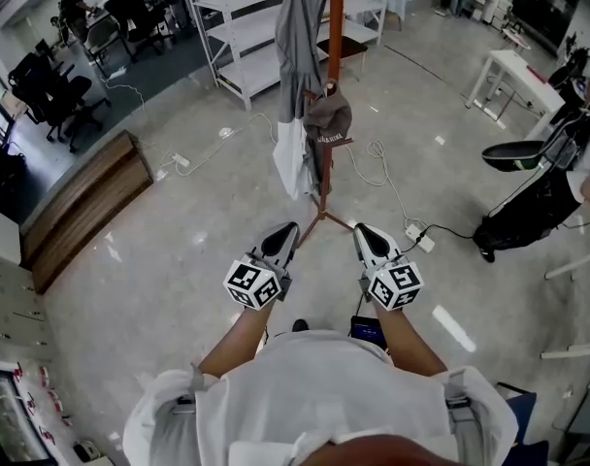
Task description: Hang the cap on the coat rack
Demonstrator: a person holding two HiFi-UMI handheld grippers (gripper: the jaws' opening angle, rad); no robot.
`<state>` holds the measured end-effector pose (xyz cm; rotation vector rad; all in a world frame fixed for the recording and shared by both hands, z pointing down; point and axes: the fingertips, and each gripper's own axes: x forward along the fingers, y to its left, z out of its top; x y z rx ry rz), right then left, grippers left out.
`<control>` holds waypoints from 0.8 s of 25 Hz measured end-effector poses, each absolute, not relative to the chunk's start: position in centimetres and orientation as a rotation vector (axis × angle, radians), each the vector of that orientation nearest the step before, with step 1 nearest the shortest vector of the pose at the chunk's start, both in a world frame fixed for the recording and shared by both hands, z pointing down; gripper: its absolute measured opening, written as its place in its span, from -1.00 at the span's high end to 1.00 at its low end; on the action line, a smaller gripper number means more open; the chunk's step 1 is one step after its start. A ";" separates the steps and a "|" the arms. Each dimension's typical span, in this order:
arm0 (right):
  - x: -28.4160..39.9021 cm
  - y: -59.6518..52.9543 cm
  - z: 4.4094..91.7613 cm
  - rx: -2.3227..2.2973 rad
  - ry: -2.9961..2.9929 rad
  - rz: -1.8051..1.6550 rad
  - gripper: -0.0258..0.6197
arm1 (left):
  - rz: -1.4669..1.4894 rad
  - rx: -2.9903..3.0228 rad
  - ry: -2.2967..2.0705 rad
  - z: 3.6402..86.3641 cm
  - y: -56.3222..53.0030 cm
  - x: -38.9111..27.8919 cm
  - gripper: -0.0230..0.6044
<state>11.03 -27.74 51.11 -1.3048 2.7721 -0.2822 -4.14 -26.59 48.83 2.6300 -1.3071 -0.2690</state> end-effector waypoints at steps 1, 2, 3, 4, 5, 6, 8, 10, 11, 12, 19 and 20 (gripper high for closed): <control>11.2 -27.4 51.3 -1.294 2.778 -0.287 0.83 | -0.264 2.633 -1.306 48.8 -26.1 -3.8 0.87; 11.3 -27.0 51.4 -1.281 2.785 -0.290 0.83 | -0.260 2.633 -1.305 49.0 -25.7 -3.5 0.87; 11.4 -26.6 51.6 -1.268 2.792 -0.292 0.83 | -0.254 2.630 -1.302 49.2 -25.3 -3.2 0.87; 11.4 -26.2 51.9 -1.258 2.798 -0.294 0.83 | -0.245 2.624 -1.296 49.6 -24.9 -2.8 0.87; 11.4 -25.8 52.1 -1.251 2.805 -0.297 0.84 | -0.234 2.617 -1.288 50.1 -24.4 -2.5 0.87; 11.5 -25.4 52.4 -1.249 2.810 -0.300 0.84 | -0.224 2.609 -1.277 50.5 -24.0 -2.1 0.87; 11.8 -24.7 52.9 -1.251 2.820 -0.306 0.84 | -0.212 2.600 -1.260 51.1 -23.1 -1.4 0.87; 12.2 -24.3 53.4 -1.239 2.829 -0.313 0.84 | -0.204 2.602 -1.253 51.4 -22.4 -0.9 0.87; 12.4 -24.2 53.7 -1.231 2.833 -0.315 0.84 | -0.202 2.604 -1.253 51.5 -22.2 -0.8 0.87; 12.6 -24.1 53.9 -1.226 2.835 -0.317 0.84 | -0.202 2.602 -1.255 51.7 -22.1 -0.7 0.87; 12.9 -23.3 53.6 -1.167 2.844 -0.285 0.84 | -0.184 2.579 -1.248 52.9 -21.8 -0.2 0.87; 13.3 -23.4 53.8 -1.182 2.847 -0.284 0.84 | -0.185 2.572 -1.240 52.9 -21.9 0.2 0.87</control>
